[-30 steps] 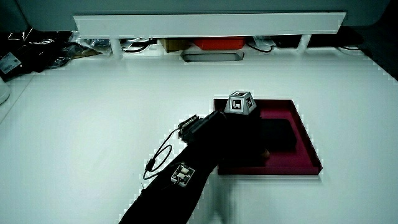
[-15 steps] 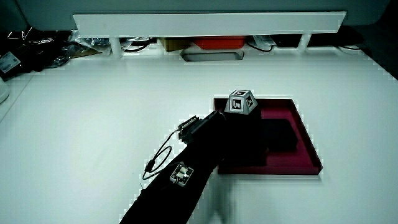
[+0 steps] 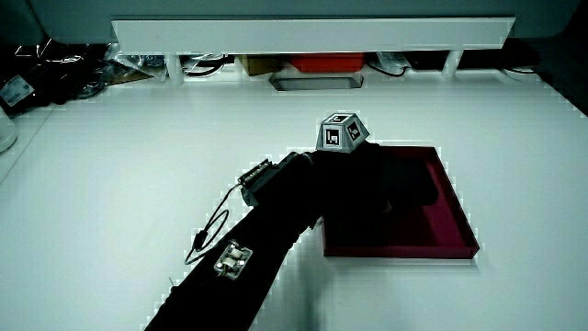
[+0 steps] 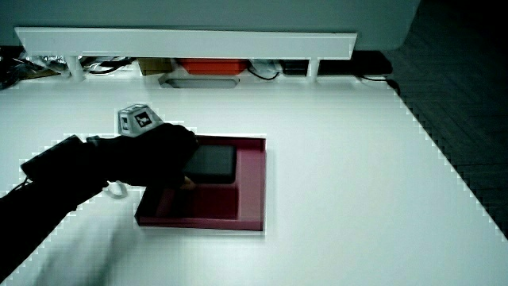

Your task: Pick battery from plate

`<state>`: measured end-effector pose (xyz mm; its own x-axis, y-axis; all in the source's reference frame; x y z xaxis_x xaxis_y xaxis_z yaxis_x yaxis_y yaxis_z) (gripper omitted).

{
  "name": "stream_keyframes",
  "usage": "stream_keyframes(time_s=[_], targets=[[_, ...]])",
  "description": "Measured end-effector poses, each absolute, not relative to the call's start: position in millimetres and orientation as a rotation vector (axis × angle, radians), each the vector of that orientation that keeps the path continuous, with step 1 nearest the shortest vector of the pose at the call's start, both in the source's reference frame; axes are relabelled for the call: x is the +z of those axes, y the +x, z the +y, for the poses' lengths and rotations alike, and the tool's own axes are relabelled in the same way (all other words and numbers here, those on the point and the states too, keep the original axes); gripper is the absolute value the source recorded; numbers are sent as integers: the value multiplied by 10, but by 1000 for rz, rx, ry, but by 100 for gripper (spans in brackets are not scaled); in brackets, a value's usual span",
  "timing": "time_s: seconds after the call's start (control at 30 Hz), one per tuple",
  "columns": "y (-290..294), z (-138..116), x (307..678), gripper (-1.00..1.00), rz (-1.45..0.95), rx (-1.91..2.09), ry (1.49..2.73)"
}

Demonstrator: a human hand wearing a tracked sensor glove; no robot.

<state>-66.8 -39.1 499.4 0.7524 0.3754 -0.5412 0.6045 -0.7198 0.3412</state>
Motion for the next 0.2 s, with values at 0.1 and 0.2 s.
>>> stream_keyframes(time_s=[0.1, 0.2], targets=[[-812, -410, 4762, 100, 897, -615, 2519], [-974, -420, 4463, 100, 995, -582, 2603]])
